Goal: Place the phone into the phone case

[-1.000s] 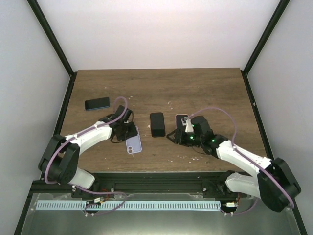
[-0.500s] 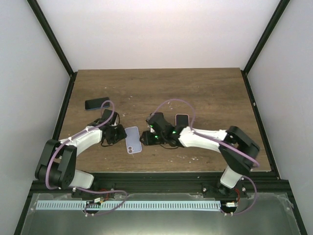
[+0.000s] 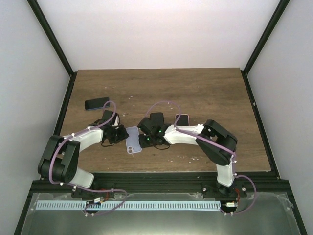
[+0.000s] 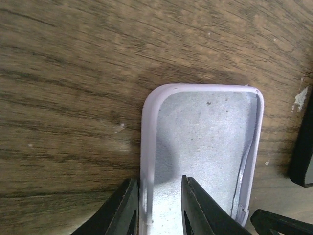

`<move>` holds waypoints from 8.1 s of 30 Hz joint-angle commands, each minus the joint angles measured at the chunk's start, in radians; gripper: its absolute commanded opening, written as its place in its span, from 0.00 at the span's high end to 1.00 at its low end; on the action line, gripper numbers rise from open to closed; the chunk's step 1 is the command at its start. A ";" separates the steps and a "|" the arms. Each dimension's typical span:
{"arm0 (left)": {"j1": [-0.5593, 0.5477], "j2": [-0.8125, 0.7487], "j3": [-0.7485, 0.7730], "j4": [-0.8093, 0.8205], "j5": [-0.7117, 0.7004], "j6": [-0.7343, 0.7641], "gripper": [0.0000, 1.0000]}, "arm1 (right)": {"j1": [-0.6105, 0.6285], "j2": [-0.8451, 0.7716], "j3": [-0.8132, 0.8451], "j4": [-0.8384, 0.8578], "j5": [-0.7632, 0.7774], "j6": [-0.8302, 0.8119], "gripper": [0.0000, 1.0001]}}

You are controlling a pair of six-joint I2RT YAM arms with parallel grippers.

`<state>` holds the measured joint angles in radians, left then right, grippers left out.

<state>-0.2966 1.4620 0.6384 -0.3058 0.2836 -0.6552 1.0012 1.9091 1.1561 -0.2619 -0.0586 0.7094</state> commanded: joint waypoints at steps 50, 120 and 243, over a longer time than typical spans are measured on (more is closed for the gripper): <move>0.141 -0.084 0.273 -0.079 0.001 0.074 0.12 | 0.025 -0.203 -0.183 0.050 0.091 0.084 0.43; 0.470 0.573 0.695 -0.385 0.080 0.319 0.21 | -0.033 -1.024 -0.463 -0.005 0.106 -0.062 0.00; 0.116 -0.246 0.008 -0.095 0.295 0.201 0.45 | -0.108 -0.035 0.072 0.315 -0.315 0.109 0.60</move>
<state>-0.1753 1.2533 0.6556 -0.4435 0.5098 -0.4473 0.8978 1.8553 1.1683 0.0654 -0.3550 0.8272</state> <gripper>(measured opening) 0.765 0.430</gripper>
